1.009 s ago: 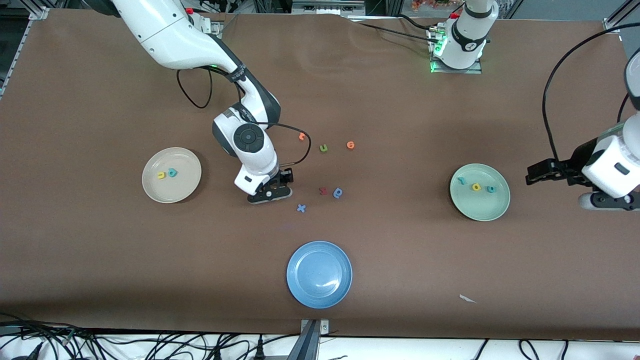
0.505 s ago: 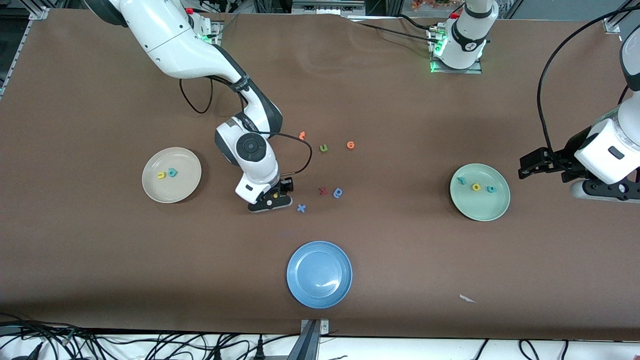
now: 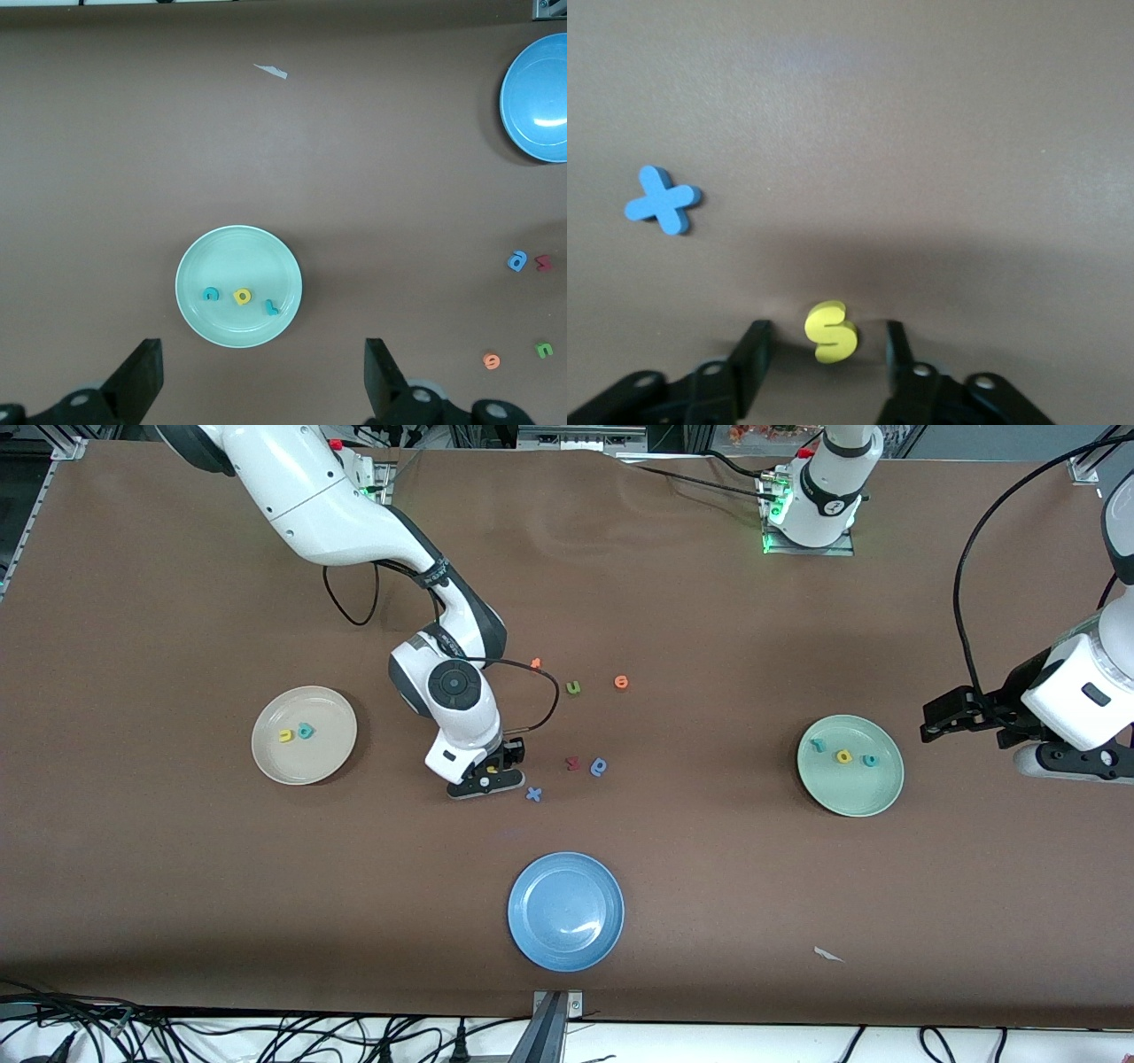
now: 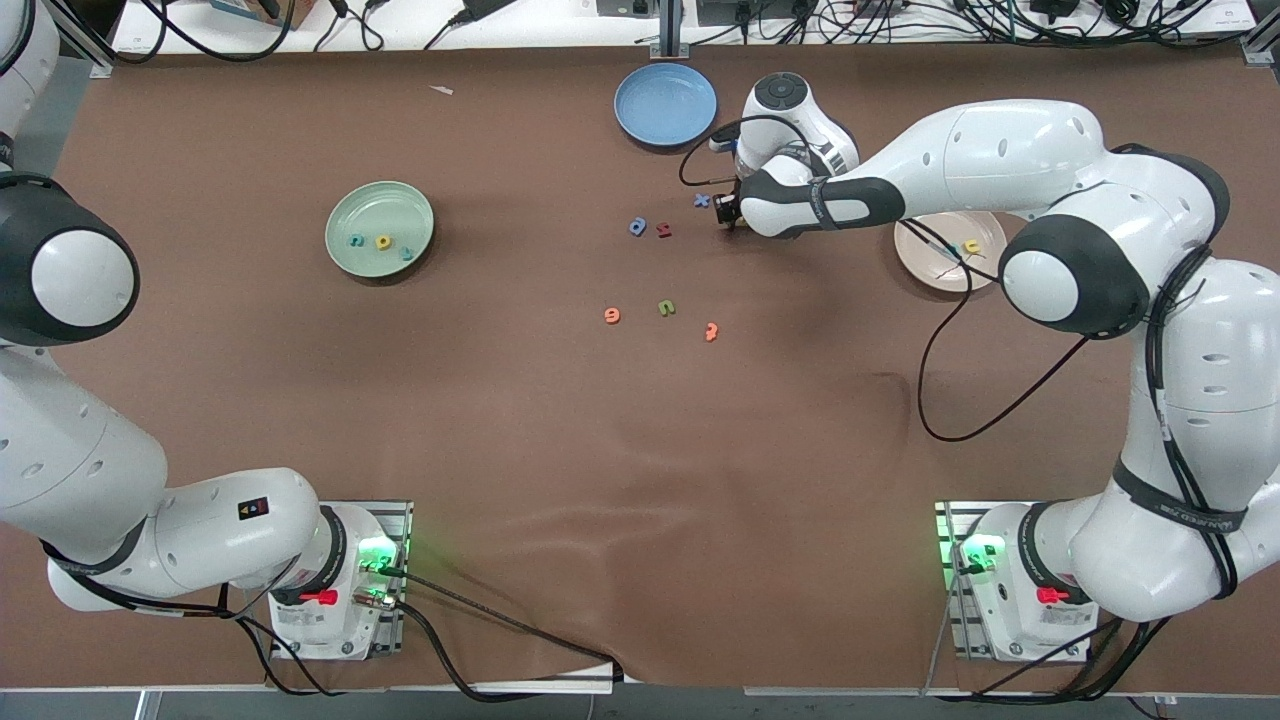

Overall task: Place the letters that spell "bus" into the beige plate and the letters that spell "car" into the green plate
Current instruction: 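Reach the yellow s with the right gripper while the left arm returns to rest, then grasp the yellow s with the right gripper and drop it on the white plate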

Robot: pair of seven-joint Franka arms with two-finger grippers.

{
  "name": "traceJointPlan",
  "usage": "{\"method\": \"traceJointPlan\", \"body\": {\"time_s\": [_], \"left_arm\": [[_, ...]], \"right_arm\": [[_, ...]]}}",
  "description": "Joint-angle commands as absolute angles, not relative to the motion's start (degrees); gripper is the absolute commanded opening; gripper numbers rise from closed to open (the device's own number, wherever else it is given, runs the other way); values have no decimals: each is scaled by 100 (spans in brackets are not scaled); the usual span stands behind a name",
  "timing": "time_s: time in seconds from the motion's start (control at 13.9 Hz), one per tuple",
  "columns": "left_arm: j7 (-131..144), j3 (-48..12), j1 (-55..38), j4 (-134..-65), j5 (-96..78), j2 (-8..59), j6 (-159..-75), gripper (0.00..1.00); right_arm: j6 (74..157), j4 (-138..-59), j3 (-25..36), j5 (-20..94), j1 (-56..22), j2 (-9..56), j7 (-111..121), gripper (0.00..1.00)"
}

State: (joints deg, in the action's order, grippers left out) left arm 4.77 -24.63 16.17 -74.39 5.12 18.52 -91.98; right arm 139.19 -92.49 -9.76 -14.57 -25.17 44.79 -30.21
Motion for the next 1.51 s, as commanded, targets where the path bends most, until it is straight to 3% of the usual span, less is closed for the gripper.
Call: {"method": "traceJointPlan", "body": {"time_s": [0.0,0.14,0.36,0.43,0.72,1.01,1.44], "left_arm": [[387,-2470,1626,-7365,387,1811,-9105,100],[395,-2278,1268,-7357,413,1706,-9088,100],[448,-1146,423,-7374,326,1433,-8791,100],[466,-1064,448,-7374,160,1415,-8728,100],[466,-1107,712,-7365,245,1293,-8395,100],[492,-1055,712,-7365,386,1222,-8209,100],[501,-1028,729,-7269,518,1178,-8007,100]], "right_arm": [[13860,-9097,-897,-1564,-2593,4579,-3129,52],[13852,-9123,-844,-1573,-2593,4553,-3094,45],[13843,-9141,-826,-1582,-2593,4535,-3050,33],[13834,-9141,-817,-1582,-2593,4526,-3032,30],[13781,-9202,-773,-1573,-2575,4395,-2909,21],[13404,-9386,-773,-1486,-2339,3965,-2401,21],[13359,-10422,-835,-1468,-1496,2990,-1057,21]]}}
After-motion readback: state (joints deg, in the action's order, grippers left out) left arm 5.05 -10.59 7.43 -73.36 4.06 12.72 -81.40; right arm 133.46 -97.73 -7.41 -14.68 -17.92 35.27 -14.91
